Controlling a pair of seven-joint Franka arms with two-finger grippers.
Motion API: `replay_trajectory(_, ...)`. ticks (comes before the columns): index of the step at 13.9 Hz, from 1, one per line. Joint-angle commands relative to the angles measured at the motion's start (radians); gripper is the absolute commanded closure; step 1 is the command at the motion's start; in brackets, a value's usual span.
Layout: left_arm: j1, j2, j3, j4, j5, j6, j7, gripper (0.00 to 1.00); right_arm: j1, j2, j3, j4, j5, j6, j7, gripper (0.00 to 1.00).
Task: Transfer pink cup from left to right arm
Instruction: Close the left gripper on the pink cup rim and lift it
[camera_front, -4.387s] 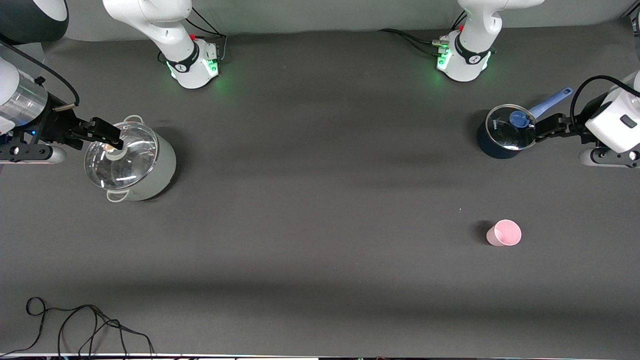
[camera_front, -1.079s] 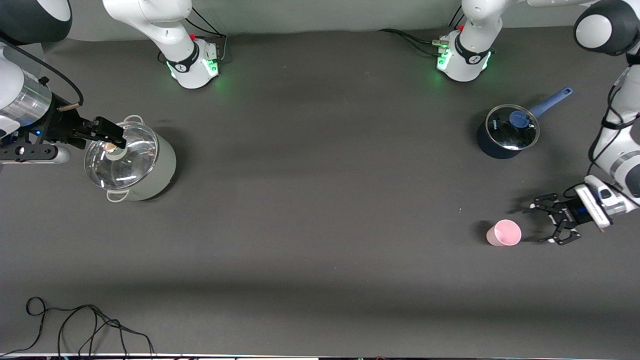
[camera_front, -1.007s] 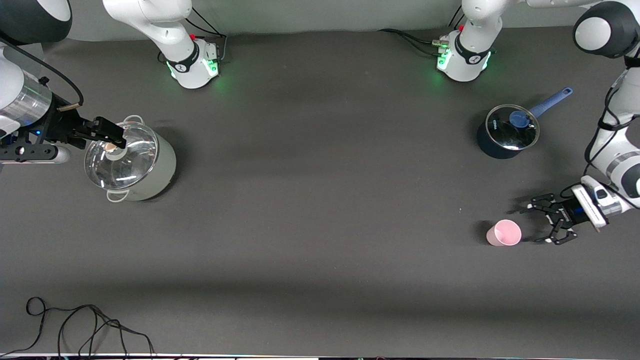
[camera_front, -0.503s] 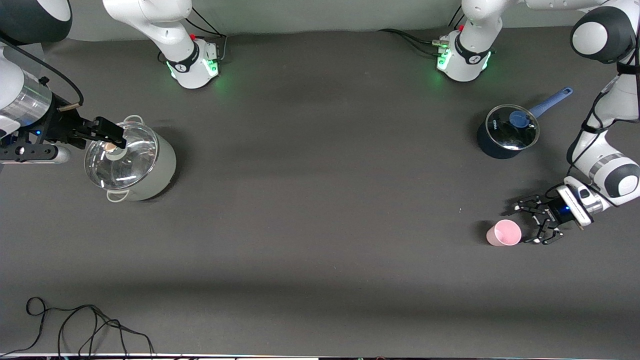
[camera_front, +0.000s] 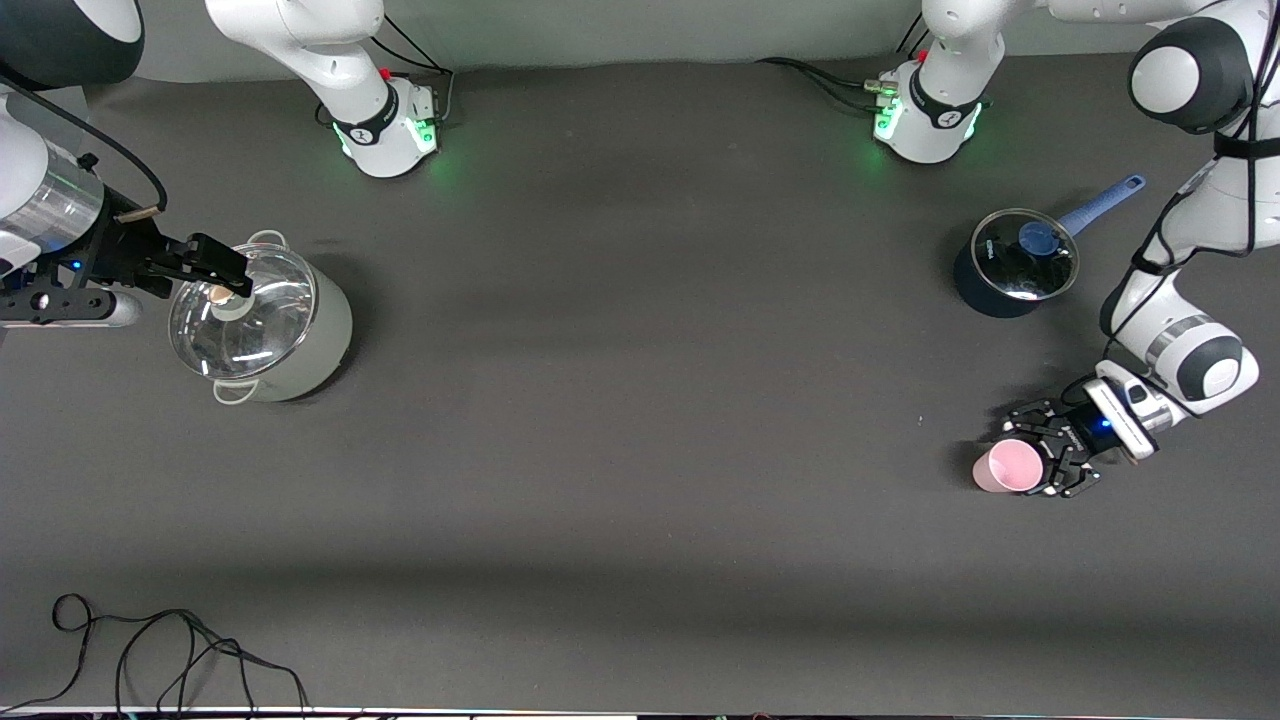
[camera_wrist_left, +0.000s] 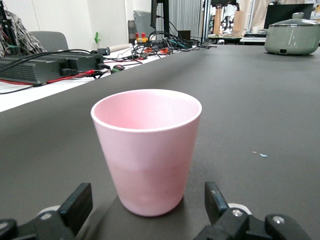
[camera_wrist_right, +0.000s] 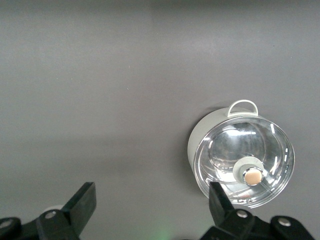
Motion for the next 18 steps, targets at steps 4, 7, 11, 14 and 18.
replay_trajectory(4, -0.039, 0.010, 0.005, -0.009, -0.074, 0.024, 0.049, 0.01, 0.006, 0.003, 0.000, 0.012, -0.015, -0.013, 0.003, 0.00)
replay_trajectory(7, -0.049, 0.010, 0.005, -0.012, -0.096, 0.024, 0.051, 0.07, 0.006, 0.003, 0.000, 0.012, -0.015, -0.013, 0.003, 0.00)
replay_trajectory(11, -0.049, 0.005, 0.007, -0.015, -0.096, 0.023, 0.049, 0.51, 0.004, 0.003, 0.000, 0.012, -0.015, -0.013, 0.003, 0.00)
replay_trajectory(14, -0.049, -0.016, 0.007, -0.018, -0.093, 0.024, 0.026, 0.66, 0.004, 0.003, 0.000, 0.012, -0.015, -0.013, 0.003, 0.00)
replay_trajectory(18, -0.099, -0.168, -0.036, -0.160, -0.122, 0.134, -0.038, 0.68, 0.004, 0.003, 0.000, 0.012, -0.015, -0.013, 0.003, 0.00)
